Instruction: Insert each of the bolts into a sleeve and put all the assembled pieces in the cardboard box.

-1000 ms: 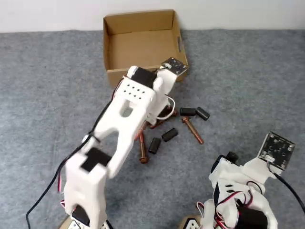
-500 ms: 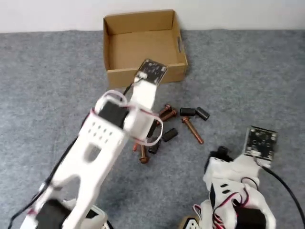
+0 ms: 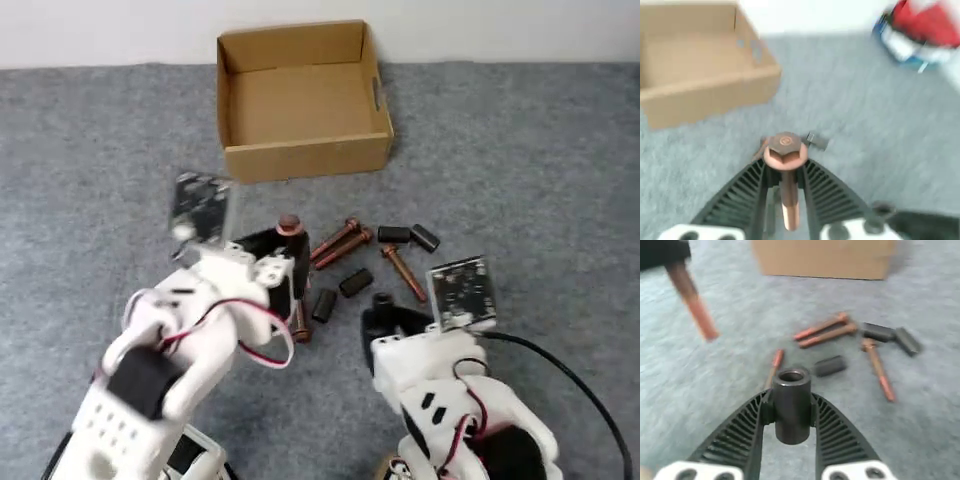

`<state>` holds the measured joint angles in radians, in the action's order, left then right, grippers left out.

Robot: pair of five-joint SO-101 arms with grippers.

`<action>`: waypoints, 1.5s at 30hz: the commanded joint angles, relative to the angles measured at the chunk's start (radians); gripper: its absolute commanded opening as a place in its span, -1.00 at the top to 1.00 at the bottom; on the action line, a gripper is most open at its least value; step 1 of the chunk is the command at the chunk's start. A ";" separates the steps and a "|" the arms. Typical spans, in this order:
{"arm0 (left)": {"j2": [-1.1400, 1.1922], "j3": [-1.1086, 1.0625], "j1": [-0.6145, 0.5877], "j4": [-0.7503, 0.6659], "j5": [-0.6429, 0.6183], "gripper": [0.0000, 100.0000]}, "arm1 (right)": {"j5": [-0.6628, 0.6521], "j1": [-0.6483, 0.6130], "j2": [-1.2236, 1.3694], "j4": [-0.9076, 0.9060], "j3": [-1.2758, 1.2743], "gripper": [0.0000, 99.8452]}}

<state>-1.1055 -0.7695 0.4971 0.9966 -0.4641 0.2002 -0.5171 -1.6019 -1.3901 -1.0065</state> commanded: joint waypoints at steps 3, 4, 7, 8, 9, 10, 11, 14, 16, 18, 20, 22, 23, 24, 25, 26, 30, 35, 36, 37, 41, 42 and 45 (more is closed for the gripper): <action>-0.187 -0.019 0.008 -0.129 -0.006 0.99 | -0.014 -0.157 0.005 0.101 -0.006 0.98; -0.215 -0.030 0.008 -0.147 -0.006 0.99 | -0.014 -0.176 0.007 0.117 -0.006 0.98; -0.293 -0.071 0.031 -0.164 -0.009 0.99 | -0.015 -0.219 0.007 0.159 -0.014 0.98; -0.316 -0.088 0.044 -0.164 -0.009 0.99 | -0.015 -0.225 0.007 0.171 -0.014 0.98; -0.341 -0.107 0.060 -0.164 -0.014 0.99 | -0.015 -0.226 0.007 0.182 -0.014 0.98; -0.365 -0.125 0.072 -0.164 -0.035 0.99 | -0.020 -0.231 0.007 0.193 -0.015 0.98; -0.388 -0.145 0.078 -0.164 -0.064 0.99 | -0.035 -0.231 0.007 0.202 -0.015 0.98; -0.443 -0.202 0.081 -0.163 -0.129 0.99 | -0.095 -0.231 0.007 0.219 -0.015 0.98; -0.474 -0.232 0.081 -0.160 -0.126 0.99 | -0.129 -0.231 0.007 0.219 -0.015 0.98; -0.493 -0.243 0.081 -0.160 -0.126 0.99 | -0.143 -0.231 0.007 0.219 -0.015 0.98; -0.497 -0.245 0.081 -0.161 -0.126 0.99 | -0.146 -0.231 0.007 0.222 -0.015 0.98; -0.497 -0.246 0.083 -0.161 -0.129 0.99 | -0.163 -0.231 0.007 0.243 -0.015 0.98; -0.497 -0.246 0.083 -0.164 -0.129 0.99 | -0.178 -0.231 0.007 0.255 -0.015 0.98; -0.497 -0.246 0.083 -0.166 -0.129 0.99 | -0.195 -0.231 0.007 0.269 -0.015 0.98; -0.496 -0.248 0.084 -0.166 -0.129 0.99 | -0.206 -0.231 0.007 0.282 -0.015 0.98; -0.496 -0.249 0.084 -0.166 -0.129 0.99 | -0.212 -0.231 0.007 0.292 -0.017 0.98; -0.496 -0.271 0.084 -0.166 -0.130 0.99 | -0.212 -0.231 0.008 0.305 -0.017 0.98; -0.496 -0.300 0.097 -0.176 -0.129 0.99 | -0.215 -0.231 0.008 0.305 -0.017 0.98; -0.496 -0.306 0.109 -0.175 -0.127 0.99 | -0.215 -0.231 0.008 0.305 -0.017 0.98; -0.496 -0.312 0.123 -0.173 -0.127 0.99 | -0.215 -0.231 0.008 0.305 -0.017 0.98; -0.496 -0.338 0.173 -0.137 -0.095 0.99 | -0.244 -0.231 0.008 0.305 -0.017 0.98; -0.496 -0.351 0.189 -0.121 -0.071 0.99 | -0.262 -0.231 0.008 0.305 -0.017 0.98; -0.496 -0.377 0.219 -0.081 -0.023 0.99 | -0.301 -0.231 0.007 0.305 -0.015 0.98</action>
<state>-1.5996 -1.1423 0.6828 0.8815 -0.5363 -0.0652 -0.7411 -1.5881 -1.1185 -1.0418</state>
